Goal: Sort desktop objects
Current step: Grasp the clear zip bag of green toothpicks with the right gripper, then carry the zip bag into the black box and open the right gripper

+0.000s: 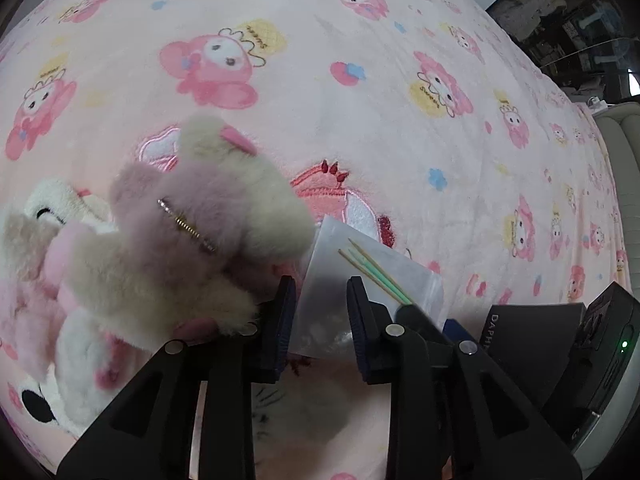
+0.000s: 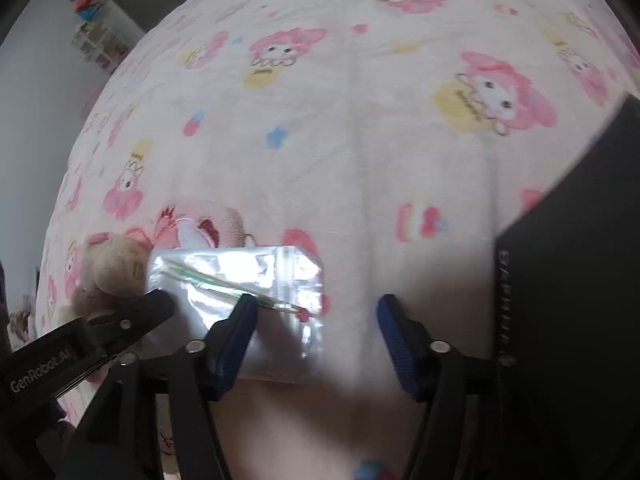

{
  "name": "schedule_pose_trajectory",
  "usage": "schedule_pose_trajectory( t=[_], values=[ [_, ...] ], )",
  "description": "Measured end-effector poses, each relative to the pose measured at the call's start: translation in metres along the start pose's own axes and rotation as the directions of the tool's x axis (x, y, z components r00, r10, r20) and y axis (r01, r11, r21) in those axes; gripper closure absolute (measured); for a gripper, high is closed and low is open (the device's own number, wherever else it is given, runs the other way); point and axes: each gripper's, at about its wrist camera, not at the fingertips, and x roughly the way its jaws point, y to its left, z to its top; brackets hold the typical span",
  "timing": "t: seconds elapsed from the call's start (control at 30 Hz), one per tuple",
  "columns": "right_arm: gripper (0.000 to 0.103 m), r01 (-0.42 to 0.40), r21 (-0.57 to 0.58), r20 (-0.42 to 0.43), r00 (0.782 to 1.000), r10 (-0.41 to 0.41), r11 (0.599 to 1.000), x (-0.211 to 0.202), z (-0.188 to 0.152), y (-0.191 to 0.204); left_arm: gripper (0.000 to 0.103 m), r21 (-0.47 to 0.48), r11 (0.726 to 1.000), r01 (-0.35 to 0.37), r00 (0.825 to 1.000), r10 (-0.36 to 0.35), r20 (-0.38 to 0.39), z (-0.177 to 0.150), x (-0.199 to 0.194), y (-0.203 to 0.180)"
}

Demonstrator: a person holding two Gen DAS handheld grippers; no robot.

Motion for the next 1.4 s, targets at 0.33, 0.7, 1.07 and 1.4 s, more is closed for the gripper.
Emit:
schedule_pose_trajectory(
  t=[0.33, 0.7, 1.07, 1.4],
  values=[
    [0.079, -0.159, 0.083, -0.042, 0.986, 0.163, 0.984, -0.009, 0.005, -0.010, 0.099, 0.051, 0.994, 0.096, 0.994, -0.098, 0.043, -0.013, -0.020, -0.012],
    [0.083, -0.252, 0.036, 0.186, 0.952, 0.241, 0.967, -0.151, -0.030, -0.039, 0.100, 0.347, 0.884, 0.313, 0.924, -0.368, 0.106, -0.067, -0.108, -0.079],
    [0.083, 0.003, -0.002, 0.221, 0.975, -0.002, 1.000, -0.229, -0.088, -0.174, 0.100, 0.575, 0.716, 0.395, 0.908, -0.398, -0.128, -0.193, -0.084, -0.197],
    [0.080, -0.077, 0.126, 0.094, 0.993, 0.065, 0.989, -0.200, -0.103, -0.235, 0.093, 0.601, 0.783, 0.159, 0.985, -0.167, -0.042, -0.219, -0.063, -0.202]
  ],
)
